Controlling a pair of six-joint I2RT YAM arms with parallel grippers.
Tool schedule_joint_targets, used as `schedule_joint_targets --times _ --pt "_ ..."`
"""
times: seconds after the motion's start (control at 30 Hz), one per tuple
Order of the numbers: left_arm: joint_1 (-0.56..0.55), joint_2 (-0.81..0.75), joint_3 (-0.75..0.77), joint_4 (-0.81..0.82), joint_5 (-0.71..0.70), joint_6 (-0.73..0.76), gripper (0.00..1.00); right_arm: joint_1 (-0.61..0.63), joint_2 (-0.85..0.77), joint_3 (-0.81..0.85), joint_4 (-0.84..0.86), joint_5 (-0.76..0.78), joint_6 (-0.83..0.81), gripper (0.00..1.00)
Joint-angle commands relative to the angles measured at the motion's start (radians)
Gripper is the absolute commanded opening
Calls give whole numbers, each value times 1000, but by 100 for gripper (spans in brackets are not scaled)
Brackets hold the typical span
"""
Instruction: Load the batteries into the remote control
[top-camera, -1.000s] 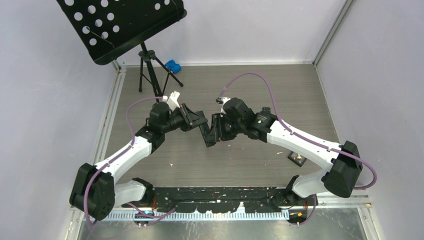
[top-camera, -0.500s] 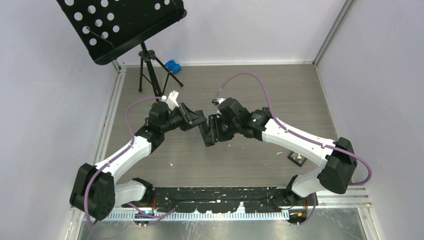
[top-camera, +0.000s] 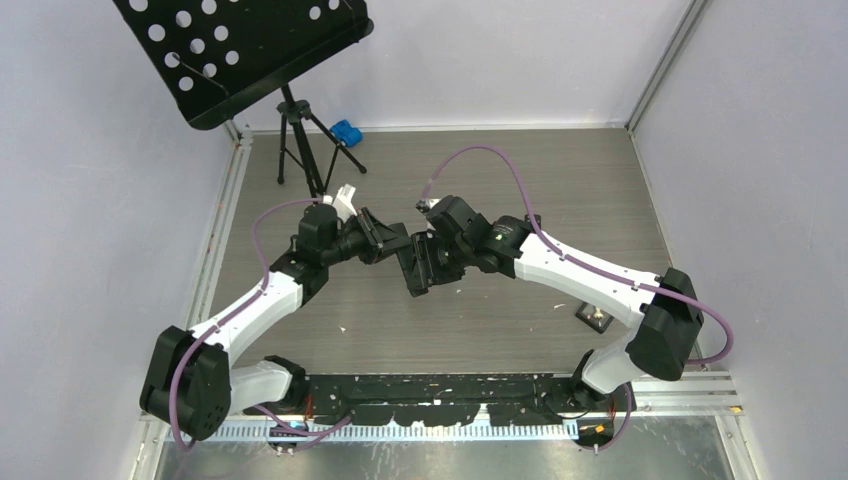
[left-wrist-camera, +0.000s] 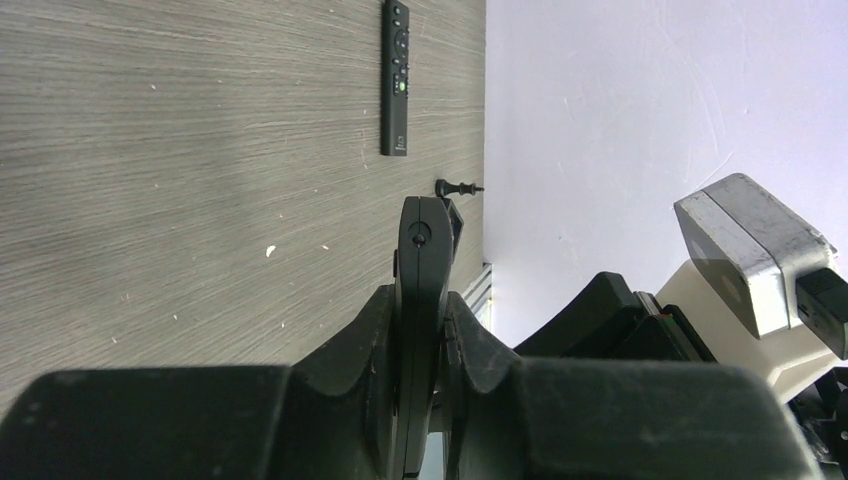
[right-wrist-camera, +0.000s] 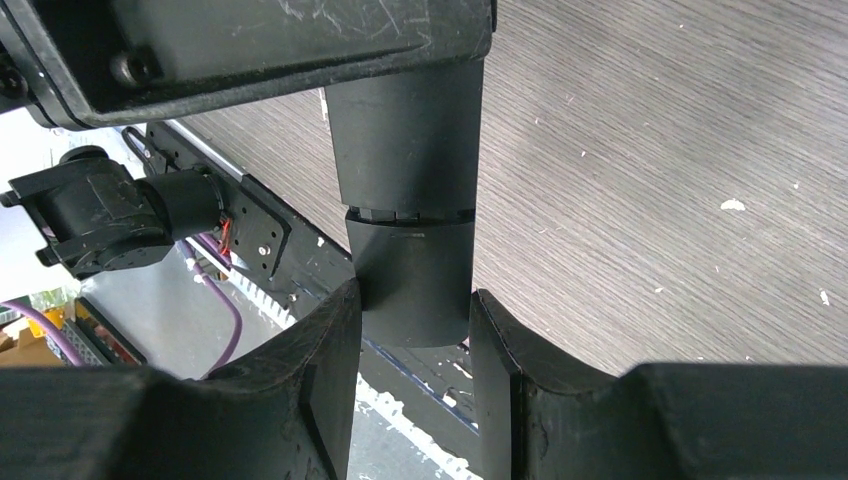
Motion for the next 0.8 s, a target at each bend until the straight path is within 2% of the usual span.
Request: schedule_joint_targets --times 0.0,0.43,0.77 --pt "-1 -14 71 127 74 -135 0 23 30 35 -34 30 -16 40" --pt "-1 -19 15 204 150 -244 0 23 169 150 1 117 -29 41" --pt "-2 -26 -30 194 171 -222 0 8 192 202 69 144 -55 46"
